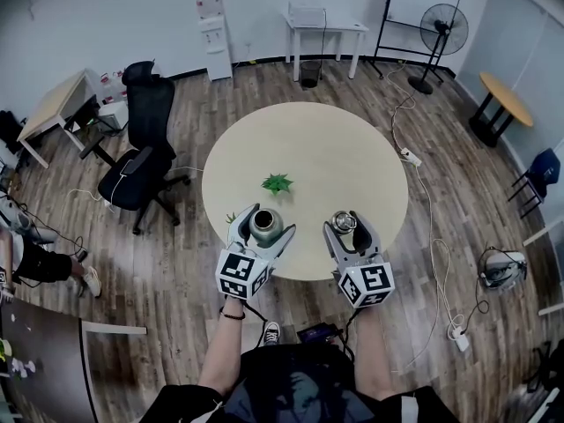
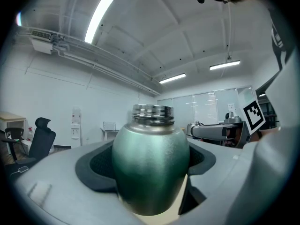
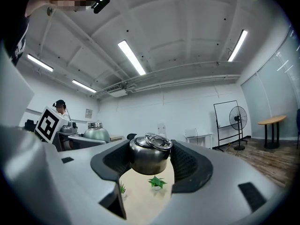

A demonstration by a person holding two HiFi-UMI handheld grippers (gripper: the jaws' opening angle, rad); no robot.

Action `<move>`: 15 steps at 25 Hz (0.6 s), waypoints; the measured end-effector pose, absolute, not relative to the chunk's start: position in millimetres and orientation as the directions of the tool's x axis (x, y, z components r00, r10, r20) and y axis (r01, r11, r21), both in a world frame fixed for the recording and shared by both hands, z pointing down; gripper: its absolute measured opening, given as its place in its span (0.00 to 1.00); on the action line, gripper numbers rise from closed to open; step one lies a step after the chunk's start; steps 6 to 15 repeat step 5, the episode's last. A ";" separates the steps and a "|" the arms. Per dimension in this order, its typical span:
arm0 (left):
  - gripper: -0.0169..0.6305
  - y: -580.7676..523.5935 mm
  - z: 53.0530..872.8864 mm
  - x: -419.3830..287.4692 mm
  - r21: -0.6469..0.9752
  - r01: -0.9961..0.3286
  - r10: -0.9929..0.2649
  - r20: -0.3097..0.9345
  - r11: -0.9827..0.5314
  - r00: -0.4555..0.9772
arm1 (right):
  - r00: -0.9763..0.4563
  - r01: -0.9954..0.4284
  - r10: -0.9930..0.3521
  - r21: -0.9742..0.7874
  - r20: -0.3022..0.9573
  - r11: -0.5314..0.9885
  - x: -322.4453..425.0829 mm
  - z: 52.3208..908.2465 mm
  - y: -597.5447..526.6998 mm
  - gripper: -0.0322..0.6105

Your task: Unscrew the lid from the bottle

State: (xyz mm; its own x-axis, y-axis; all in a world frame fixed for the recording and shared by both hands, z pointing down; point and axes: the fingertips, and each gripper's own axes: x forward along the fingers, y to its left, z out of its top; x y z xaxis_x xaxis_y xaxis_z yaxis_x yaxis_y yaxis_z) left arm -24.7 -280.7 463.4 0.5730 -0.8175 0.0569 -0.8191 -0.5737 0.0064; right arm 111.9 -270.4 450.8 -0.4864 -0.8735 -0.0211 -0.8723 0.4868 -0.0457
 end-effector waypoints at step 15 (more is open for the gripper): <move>0.63 -277.3 462.1 -21.6 0.001 -0.816 -0.815 0.060 -0.578 0.577 | -0.487 -0.872 -0.873 -0.043 -0.018 0.487 112.3 450.3 -266.5 0.47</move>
